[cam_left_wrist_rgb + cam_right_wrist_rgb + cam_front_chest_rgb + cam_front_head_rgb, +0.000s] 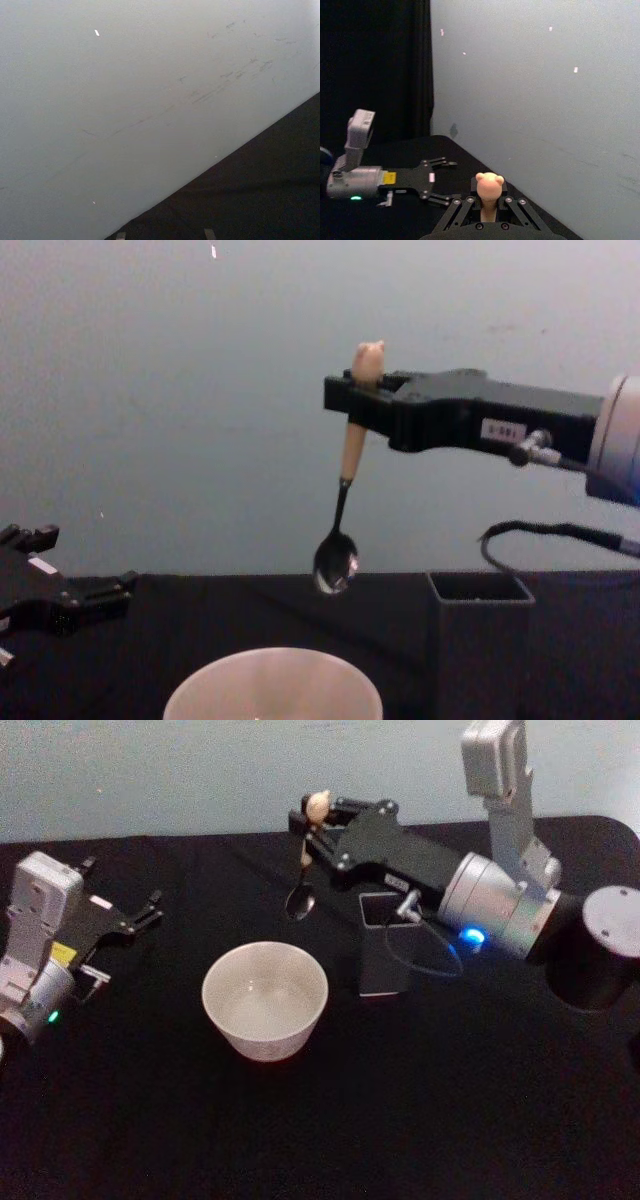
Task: Pick up the stirring spoon with one hand, stir inside the cup, then place it back in its original position.
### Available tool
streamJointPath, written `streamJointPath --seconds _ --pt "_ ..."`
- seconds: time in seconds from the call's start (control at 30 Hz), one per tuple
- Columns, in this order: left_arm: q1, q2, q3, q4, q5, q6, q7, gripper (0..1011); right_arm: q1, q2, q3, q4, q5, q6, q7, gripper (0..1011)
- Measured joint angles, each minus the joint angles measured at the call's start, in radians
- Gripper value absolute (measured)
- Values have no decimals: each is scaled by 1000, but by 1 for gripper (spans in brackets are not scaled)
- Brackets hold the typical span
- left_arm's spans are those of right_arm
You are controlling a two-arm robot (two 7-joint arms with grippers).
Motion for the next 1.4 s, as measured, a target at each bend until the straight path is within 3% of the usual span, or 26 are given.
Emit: streamJointPath --seconds 0.3,0.83,1.13,1.4 --pt "0 0 0 0 0 0 0 1002 -26 -9 -32 20 -14 -57 39 173" --pt "0 0 0 0 0 0 0 1001 -63 -28 -68 60 -72 -115 49 173" --pt "0 0 0 0 0 0 0 1001 -82 -52 -81 113 -115 -187 62 173" --pt "0 0 0 0 0 0 0 1001 -88 -75 -83 151 -133 -204 67 173"
